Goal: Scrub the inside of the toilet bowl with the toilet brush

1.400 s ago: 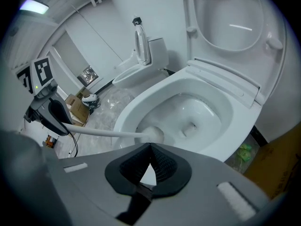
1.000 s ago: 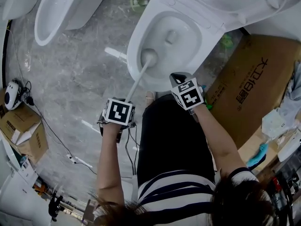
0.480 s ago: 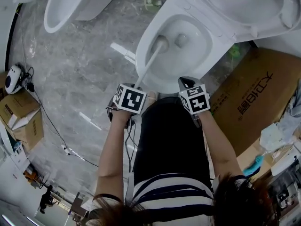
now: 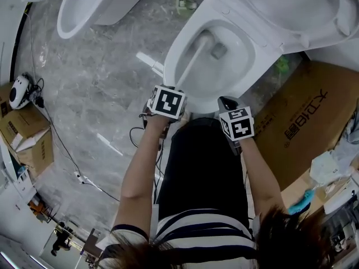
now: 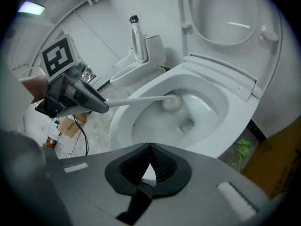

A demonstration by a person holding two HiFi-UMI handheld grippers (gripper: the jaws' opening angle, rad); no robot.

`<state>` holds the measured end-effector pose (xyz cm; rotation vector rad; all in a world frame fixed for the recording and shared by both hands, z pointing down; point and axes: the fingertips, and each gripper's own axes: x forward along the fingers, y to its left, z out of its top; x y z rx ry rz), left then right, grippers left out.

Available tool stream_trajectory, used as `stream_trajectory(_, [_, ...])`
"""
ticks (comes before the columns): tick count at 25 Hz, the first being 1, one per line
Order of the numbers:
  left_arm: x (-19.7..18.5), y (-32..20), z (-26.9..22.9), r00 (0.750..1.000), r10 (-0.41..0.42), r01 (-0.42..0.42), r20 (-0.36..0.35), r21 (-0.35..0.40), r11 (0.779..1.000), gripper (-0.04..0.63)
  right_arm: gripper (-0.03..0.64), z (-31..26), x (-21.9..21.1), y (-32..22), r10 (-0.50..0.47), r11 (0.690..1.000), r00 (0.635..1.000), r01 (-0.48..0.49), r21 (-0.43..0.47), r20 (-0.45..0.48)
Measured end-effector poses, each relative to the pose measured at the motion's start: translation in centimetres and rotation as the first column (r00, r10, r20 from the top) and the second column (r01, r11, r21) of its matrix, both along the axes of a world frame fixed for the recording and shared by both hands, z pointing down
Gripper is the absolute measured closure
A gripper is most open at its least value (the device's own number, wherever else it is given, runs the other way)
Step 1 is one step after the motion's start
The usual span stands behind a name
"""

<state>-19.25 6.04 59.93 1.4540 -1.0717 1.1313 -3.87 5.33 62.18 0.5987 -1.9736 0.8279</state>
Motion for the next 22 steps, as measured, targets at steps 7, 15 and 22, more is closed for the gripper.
stream_trajectory(7, [3.6,-2.0,0.0,0.989,-0.092,0.092,-0.12,0.002,0.996,0.595,0.621,-0.3,1.3,0.1,0.035,0.999,0.999,-0.035,-0.006,0.007])
stream_trajectory(15, [6.0,-1.2,-1.8,0.989,-0.049,0.048,-0.139,-0.012,0.999,0.595,0.621,-3.2,2.6,-1.5,0.082,0.996,0.996,-0.082,0.034,0.019])
stream_trajectory(22, [6.3,0.2,-4.4,0.987,-0.049,0.047,-0.155,-0.019,0.999,0.595,0.621,-6.5,3.6,-1.6,0.115,0.991,0.993,-0.116,0.066,0.022])
